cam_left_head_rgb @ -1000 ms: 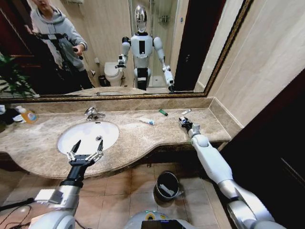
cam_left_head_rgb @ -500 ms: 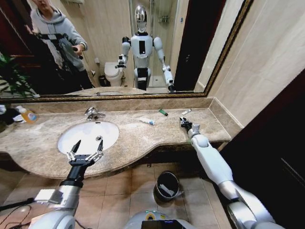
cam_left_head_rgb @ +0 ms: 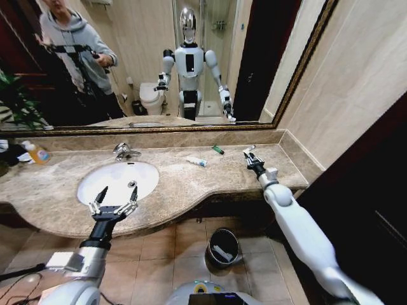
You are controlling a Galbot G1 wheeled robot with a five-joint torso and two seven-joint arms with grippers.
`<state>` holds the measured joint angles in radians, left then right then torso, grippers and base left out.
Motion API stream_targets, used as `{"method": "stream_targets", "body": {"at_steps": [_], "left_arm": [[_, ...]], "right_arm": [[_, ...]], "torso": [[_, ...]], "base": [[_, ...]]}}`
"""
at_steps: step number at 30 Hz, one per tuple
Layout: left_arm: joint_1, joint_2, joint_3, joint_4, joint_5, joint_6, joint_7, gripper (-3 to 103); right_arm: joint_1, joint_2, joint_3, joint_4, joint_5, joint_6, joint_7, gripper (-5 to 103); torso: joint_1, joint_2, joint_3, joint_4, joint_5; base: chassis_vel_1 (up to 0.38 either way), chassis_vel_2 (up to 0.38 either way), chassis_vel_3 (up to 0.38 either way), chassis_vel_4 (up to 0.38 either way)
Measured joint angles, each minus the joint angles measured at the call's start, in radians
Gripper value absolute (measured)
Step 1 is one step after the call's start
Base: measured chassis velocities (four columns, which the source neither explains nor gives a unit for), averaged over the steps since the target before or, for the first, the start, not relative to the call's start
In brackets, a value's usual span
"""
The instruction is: Pick up the trash from the sink and place it in the trash bin.
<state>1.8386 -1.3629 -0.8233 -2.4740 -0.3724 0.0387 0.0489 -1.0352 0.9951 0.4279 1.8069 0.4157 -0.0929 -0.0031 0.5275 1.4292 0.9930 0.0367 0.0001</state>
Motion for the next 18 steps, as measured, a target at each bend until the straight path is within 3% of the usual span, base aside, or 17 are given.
{"method": "stream_targets", "body": {"at_steps": [8, 13, 18], "left_arm": [[0.000, 0.000, 0.000, 0.000, 0.000, 0.000, 0.000, 100], [0.000, 0.000, 0.000, 0.000, 0.000, 0.000, 0.000, 100], [0.000, 0.000, 0.000, 0.000, 0.000, 0.000, 0.000, 100]], "right_arm": [[-0.226, -0.045, 0.042, 0.218, 0.002, 0.005, -0.009, 21], [-0.432, -0.018, 0.121, 0.312, -0.020, 0.033, -0.014, 21], [-0.564, 0.031, 0.126, 0.328, -0.062, 0.080, -0.036, 21]], "torso": [[0.000, 0.000, 0.000, 0.0003, 0.0000], [0.000, 0.000, 0.000, -0.0002, -0.0001], [0.000, 0.000, 0.000, 0.0001, 0.0000]], "base": [[0.000, 0.000, 0.000, 0.000], [0.000, 0.000, 0.000, 0.000], [0.000, 0.000, 0.000, 0.000]]}}
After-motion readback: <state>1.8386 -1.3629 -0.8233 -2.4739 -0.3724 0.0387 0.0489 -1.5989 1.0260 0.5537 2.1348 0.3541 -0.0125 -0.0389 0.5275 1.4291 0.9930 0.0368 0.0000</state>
